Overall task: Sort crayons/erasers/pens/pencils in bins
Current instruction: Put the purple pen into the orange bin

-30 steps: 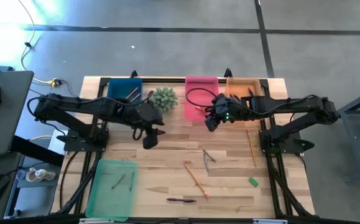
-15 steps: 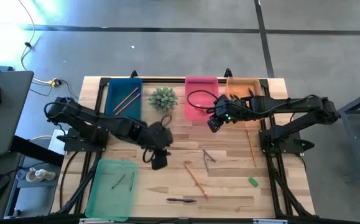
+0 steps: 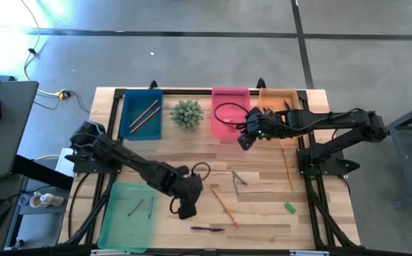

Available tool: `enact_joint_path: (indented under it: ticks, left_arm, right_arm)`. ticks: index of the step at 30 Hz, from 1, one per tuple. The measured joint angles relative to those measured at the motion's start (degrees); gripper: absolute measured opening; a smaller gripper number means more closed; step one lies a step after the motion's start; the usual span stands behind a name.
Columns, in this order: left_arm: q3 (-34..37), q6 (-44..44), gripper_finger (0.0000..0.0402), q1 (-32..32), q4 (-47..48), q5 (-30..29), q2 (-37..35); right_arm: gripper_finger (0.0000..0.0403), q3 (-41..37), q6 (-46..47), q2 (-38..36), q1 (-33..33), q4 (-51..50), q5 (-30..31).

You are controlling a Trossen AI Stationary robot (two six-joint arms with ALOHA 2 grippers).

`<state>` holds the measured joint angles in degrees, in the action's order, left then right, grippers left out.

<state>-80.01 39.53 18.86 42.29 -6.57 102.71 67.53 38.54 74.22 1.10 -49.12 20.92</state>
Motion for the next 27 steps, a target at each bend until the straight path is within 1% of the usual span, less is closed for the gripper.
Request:
enact_joint_path:
  ticks: [4, 7, 13, 23, 27]
  left_arm:
    - [0.0, 4.1, 0.0163, 1.1, -2.1, 0.5, 1.6]
    - [0.0, 5.3, 0.0163, 1.9, -5.6, 1.2, 2.7]
    - [0.0, 5.3, 0.0163, 4.2, -10.0, 1.4, 4.8]
    - [0.0, 5.5, 0.0163, 7.7, -11.8, -1.1, 6.7]
    - [0.0, 2.7, 0.0163, 9.3, -14.5, -1.7, 6.9]
  right_arm:
    - [0.0171, 0.0, 0.0, 0.0, 0.0, 0.0, 1.0]
    - [0.0171, 0.0, 0.0, 0.0, 0.0, 0.0, 1.1]
    - [0.0171, 0.0, 0.0, 0.0, 0.0, 0.0, 1.1]
    - [0.0171, 0.0, 0.0, 0.0, 0.0, 0.0, 1.1]
    - [0.0171, 0.0, 0.0, 0.0, 0.0, 0.0, 1.1]
